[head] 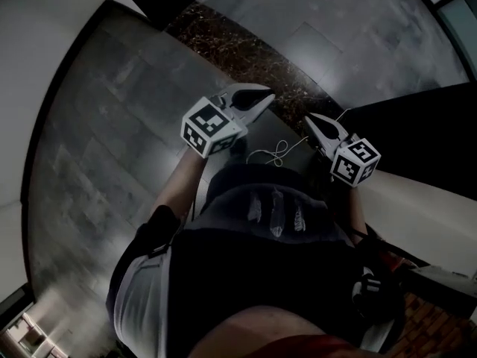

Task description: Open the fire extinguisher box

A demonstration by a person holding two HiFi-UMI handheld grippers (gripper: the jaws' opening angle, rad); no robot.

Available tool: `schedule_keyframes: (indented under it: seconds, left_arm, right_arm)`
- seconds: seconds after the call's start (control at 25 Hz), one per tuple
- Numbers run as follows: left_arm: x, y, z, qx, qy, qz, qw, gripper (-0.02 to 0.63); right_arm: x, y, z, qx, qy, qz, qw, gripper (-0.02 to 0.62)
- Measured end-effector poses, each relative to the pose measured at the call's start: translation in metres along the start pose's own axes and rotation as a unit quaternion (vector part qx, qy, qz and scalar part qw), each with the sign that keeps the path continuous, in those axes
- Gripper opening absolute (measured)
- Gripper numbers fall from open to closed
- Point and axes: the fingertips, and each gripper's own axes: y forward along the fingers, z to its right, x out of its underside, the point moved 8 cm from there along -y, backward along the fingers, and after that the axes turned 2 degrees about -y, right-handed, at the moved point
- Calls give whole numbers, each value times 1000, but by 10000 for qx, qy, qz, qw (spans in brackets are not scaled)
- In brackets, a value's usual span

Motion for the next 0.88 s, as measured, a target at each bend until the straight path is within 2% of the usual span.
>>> schedule_keyframes:
  seconds: [0.08, 0.2, 0.32, 0.44, 0.56, 0.72, 0.88]
  left_arm:
    - [3, -17, -39, 36, -99, -67, 9999, 0]
    - [-1, -38, -80, 109, 13, 11, 9999, 0]
    - [-6, -46, -95, 169, 64, 194, 9996, 0]
    - [-7, -41, -105, 277, -102, 286, 9992, 0]
    - [-4, -30, -119, 388, -132, 162, 9990, 0]
    - [-4, -10, -145, 304, -253, 1, 9992, 0]
    - [-7, 37, -174, 218, -407, -300, 9985, 0]
  right_arm:
    - [-21, 43, -14, 38, -273, -108, 9996, -2]
    - [-41, 87, -39, 13, -716, -252, 9971, -2]
    - [-42, 101, -46, -1, -714, -377, 9967, -3]
    - [-48, 105, -33, 213, -462, -349, 9981, -2]
    - [-59, 112, -18, 304, -335, -243, 9987, -2]
    - [-69, 122, 14, 309, -224, -213, 9990, -2]
    - [-88, 129, 61, 389, -304, -72, 9988, -3]
